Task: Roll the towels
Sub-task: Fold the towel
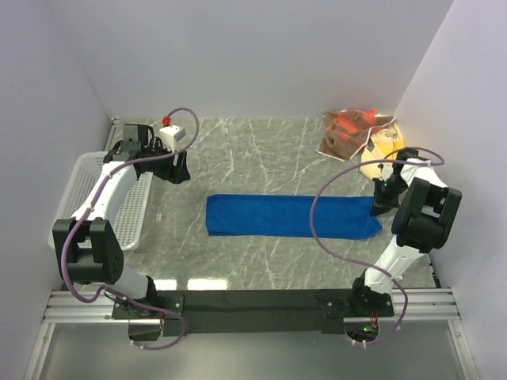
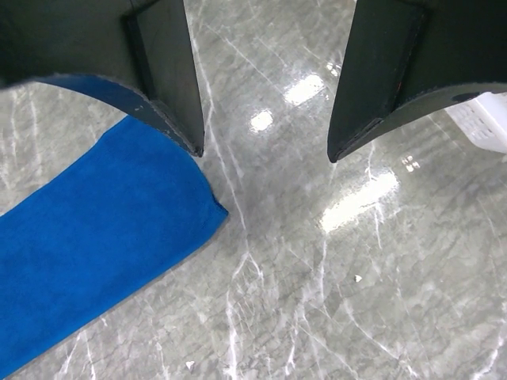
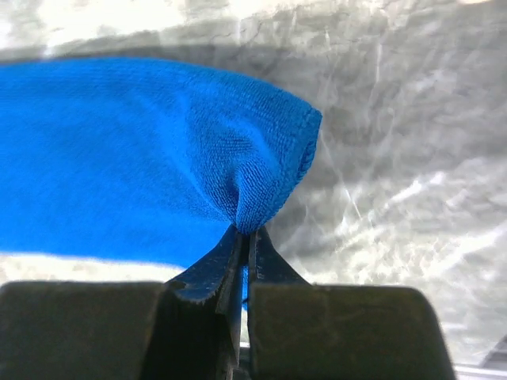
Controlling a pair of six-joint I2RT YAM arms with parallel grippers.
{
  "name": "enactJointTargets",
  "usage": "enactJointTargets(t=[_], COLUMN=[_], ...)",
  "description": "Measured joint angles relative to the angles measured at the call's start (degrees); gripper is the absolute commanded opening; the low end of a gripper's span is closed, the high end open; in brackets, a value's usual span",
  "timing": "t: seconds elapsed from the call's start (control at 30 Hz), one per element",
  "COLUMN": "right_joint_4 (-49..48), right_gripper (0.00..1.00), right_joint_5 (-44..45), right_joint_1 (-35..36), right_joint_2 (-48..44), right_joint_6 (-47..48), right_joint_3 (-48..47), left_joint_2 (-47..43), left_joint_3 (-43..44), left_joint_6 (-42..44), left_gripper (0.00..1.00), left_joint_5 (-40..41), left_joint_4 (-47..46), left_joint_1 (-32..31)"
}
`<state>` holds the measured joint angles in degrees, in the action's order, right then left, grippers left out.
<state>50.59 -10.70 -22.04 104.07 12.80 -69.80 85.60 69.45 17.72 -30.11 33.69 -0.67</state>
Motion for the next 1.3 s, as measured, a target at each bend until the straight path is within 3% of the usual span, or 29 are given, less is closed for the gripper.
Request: enactJointTargets(t=[0.1,0.13,0.17,0.3,0.47,0.73,1.0,1.3], right_joint_4=[3.61,4.72,5.57,8.44,7.5,-0.31,-5.14,-7.89], right_gripper=[0.0,0.0,0.0,0.0,0.0,0.0,0.0,0.0], right_joint_5=[-3.08,-4.59,-6.36,-13.46,-21.29,-29.22,-30.91,-32.11], right_joint_1=[0.26,0.81,1.51,6.8,19.12,33.81,40.52,42.01], right_joint_2=[-0.92,-1.31,-1.81,-4.42,-7.41,-2.8,4.94,7.65], right_joint_6=[1.81,2.16,2.49,2.67,-1.11,-11.28,-16.94,-19.8], right_joint_3=[-3.13,-3.91,-4.44,-4.61,-3.61,-3.93,-6.49,-9.84], left_joint_2=[0.31,0.57,0.94,1.44,1.44,1.09,-0.31,-0.66], left_joint_3=[0.46,0.9,1.36,1.88,1.88,2.99,2.64,1.97], left_joint_6=[-1.16,-1.55,-1.97,-3.63,-6.1,-14.56,-18.69,-18.88], left_gripper=[0.73,0.81,0.99,1.0,1.0,0.99,0.99,0.99], left_joint_5=[-0.35,-0.72,-1.22,-4.13,-7.72,-7.58,-5.44,-3.85], left_joint_4=[0.46,0.83,1.14,1.42,1.18,0.2,-1.05,-1.55], left_joint_1=[0.0,0.0,0.0,0.07,0.09,0.11,0.11,0.11])
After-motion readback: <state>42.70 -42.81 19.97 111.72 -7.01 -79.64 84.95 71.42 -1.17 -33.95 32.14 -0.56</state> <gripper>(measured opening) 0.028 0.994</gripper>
